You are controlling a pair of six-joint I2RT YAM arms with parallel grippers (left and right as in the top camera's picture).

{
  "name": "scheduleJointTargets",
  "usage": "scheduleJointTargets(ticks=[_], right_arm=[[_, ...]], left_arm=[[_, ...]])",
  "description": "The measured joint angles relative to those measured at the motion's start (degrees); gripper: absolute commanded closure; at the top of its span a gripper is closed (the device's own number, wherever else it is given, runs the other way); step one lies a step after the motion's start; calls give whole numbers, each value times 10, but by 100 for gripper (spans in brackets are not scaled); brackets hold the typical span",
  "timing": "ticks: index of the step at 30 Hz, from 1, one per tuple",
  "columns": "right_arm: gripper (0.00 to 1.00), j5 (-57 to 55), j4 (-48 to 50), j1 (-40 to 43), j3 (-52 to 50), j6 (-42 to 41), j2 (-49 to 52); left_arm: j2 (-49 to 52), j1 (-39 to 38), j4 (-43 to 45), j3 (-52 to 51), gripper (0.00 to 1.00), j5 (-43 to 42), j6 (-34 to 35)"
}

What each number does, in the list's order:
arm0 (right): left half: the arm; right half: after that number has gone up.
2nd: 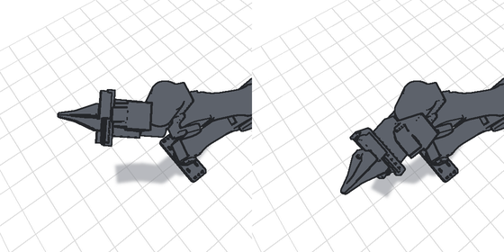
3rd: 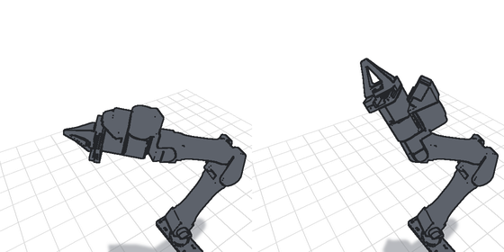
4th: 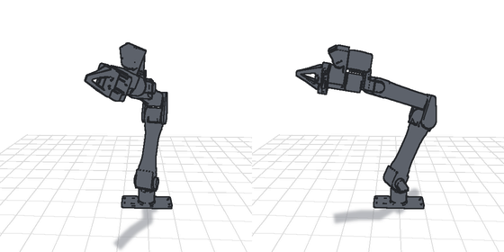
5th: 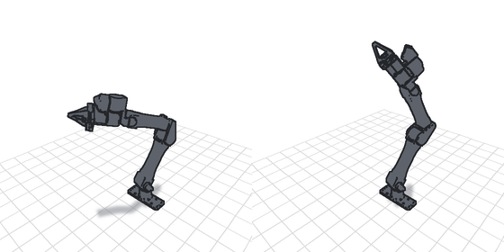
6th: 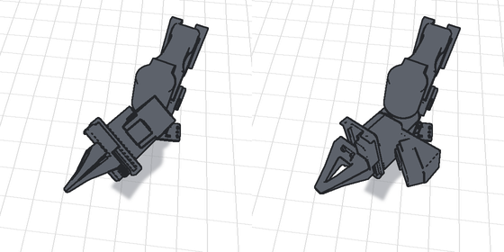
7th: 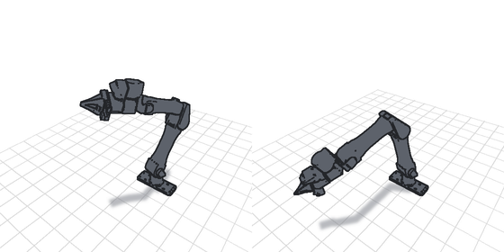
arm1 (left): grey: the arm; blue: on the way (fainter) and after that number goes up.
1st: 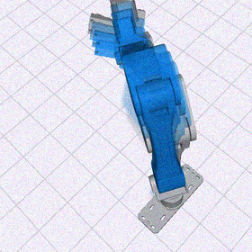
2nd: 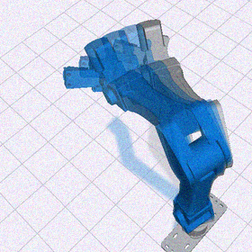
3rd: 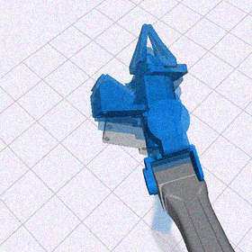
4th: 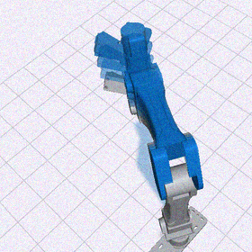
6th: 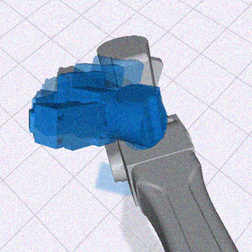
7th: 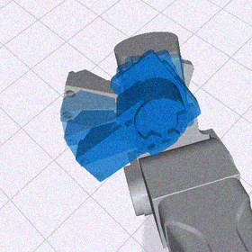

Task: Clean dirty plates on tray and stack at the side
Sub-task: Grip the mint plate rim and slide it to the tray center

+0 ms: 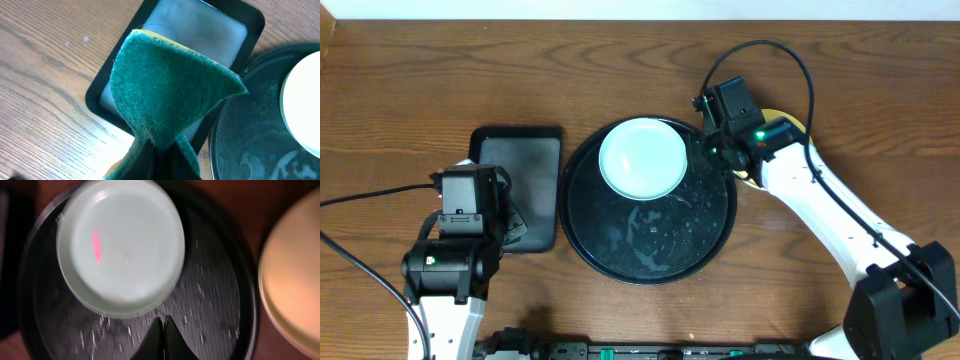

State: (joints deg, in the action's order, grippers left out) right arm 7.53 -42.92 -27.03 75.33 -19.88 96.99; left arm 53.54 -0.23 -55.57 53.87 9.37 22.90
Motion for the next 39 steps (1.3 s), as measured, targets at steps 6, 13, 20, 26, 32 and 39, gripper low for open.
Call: scheduleJointTargets(ticks=[6, 13, 20, 26, 32, 39], right_arm=[[57, -6, 23, 0, -15, -4, 30], [57, -11, 137, 0, -30, -5, 72], [64, -49, 202, -2, -30, -5, 129], [78, -59, 229, -2, -31, -5, 188], [83, -58, 252, -2, -31, -5, 186], [99, -56, 253, -2, -31, -5, 176]], left_arm=[[0, 0, 0, 0, 92, 0, 0], [1, 0, 0, 0, 92, 0, 0], [16, 0, 0, 0, 92, 0, 0], [24, 0, 0, 0, 92, 0, 0], [24, 0, 1, 0, 92, 0, 0], [24, 0, 0, 0, 92, 0, 0]])
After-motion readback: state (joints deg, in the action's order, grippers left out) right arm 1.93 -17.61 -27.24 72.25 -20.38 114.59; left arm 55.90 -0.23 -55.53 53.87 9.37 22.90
